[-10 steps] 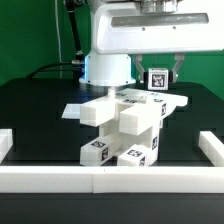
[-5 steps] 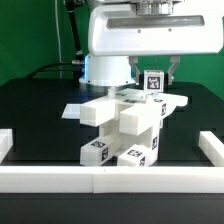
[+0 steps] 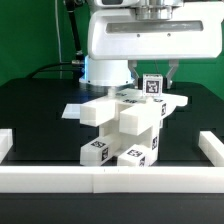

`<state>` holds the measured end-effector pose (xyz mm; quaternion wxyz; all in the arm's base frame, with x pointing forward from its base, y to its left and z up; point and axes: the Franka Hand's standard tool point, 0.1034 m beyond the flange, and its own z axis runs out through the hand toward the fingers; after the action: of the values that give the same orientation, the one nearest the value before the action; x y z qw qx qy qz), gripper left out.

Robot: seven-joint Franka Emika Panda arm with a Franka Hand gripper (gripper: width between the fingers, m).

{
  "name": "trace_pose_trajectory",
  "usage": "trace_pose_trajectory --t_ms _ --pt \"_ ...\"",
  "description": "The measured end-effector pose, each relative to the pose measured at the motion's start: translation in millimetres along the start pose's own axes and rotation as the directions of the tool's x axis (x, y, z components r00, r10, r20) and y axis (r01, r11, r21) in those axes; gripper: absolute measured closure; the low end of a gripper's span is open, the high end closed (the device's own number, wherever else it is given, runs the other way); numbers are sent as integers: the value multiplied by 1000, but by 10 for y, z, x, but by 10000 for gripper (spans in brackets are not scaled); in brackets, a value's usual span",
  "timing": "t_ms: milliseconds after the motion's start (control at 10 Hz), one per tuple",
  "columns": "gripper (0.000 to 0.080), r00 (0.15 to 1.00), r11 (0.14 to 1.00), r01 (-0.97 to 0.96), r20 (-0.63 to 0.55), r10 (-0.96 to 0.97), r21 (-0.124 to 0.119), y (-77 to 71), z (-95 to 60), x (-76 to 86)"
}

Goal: Assemble chair

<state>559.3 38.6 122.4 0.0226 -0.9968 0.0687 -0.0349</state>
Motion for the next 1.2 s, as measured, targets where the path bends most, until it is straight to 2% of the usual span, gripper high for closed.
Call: trace_pose_trajectory --t_ms 600,1200 --pt "520 1000 1000 2 -16 -2 -3 -2 0 28" --pt "521 1000 1000 -1 -27 1 -9 82 6 105"
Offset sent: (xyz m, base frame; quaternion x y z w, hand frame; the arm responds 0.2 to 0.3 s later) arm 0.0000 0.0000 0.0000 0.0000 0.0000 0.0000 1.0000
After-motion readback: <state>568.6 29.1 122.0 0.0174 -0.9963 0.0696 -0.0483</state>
